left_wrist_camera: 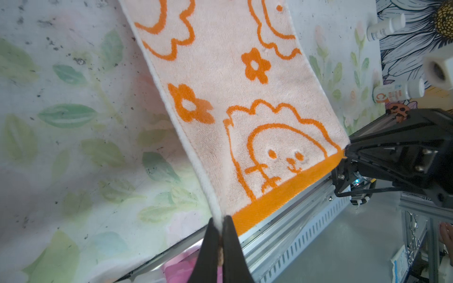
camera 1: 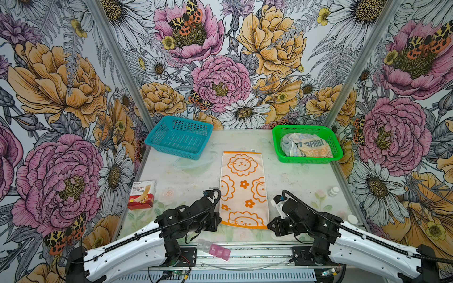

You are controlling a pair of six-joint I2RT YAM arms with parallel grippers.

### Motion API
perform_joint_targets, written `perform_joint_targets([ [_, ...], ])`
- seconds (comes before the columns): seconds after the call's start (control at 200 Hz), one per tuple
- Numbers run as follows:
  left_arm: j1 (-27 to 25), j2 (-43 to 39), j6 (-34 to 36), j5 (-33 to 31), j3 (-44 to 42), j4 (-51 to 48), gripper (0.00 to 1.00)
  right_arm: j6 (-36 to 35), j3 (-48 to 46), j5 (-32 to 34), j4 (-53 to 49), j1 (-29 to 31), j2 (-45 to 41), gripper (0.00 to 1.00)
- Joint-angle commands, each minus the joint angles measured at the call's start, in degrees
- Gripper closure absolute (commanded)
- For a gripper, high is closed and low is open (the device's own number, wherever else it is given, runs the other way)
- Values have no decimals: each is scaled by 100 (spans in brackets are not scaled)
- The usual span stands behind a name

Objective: Fold and stack the towels
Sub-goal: 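Lift the near edge with both grippers and fold it toward the far edge, then lay the folded edge down near the far edge and open both grippers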

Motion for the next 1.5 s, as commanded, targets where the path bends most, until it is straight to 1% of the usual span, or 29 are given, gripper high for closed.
perform_joint_targets([
  [0.0, -167, -31, -92, -354, 250, -229, 100, 106, 314, 283, -424, 80, -121, 100],
  [0.155, -150, 350, 111, -664, 503, -189, 100, 47, 628, 921, -429, 37, 324, 100],
  [0.25, 88, 617, 301, -684, 668, 56, 100, -113, 955, 1369, -407, -85, 702, 100],
  [0.34, 515, 920, 609, -572, 938, 285, 100, -444, 1356, 1486, -399, -388, 1081, 100],
  [0.475, 1414, 1581, 1277, -204, 1481, 564, 100, -1078, 1978, 1567, -394, -1118, 1593, 100],
  [0.495, 1547, 1706, 1379, -136, 1567, 608, 100, -1175, 2069, 1577, -383, -1346, 1664, 100],
  [0.585, 2022, 2318, 1802, 102, 2060, 715, 100, -1650, 2449, 1404, -250, -1873, 2075, 100],
  [0.66, 2346, 2835, 2080, 198, 2491, 714, 100, -2057, 2796, 1068, -91, -2265, 2526, 100],
  [0.761, 2745, 3508, 2364, 430, 3015, 832, 100, -2488, 3280, 783, 51, -2619, 3195, 100],
  [0.821, 2911, 3870, 2508, 460, 3409, 836, 100, -2699, 3559, 636, 156, -2791, 3598, 100],
  [0.951, 3183, 4584, 2672, 492, 3980, 950, 100, -2999, 4121, 289, 295, -3107, 4443, 100],
  [1.046, 3352, 5076, 2702, 586, 4288, 1102, 100, -3174, 4440, 262, 339, -3243, 4947, 100],
  [1.206, 3469, 5785, 2788, 592, 4750, 1240, 100, -3412, 4896, 146, 397, -3489, 5656, 100],
  [1.376, 3568, 6200, 2800, 548, 4982, 1438, 100, -3616, 5308, 53, 428, -3700, 6328, 100],
  [1.396, 3591, 6431, 2799, 563, 5017, 1463, 100, -3625, 5354, 42, 428, -3724, 6408, 100],
  [1.496, 3680, 6770, 2795, 623, 5183, 1484, 100, -3694, 5581, -39, 453, -3804, 6777, 100],
])
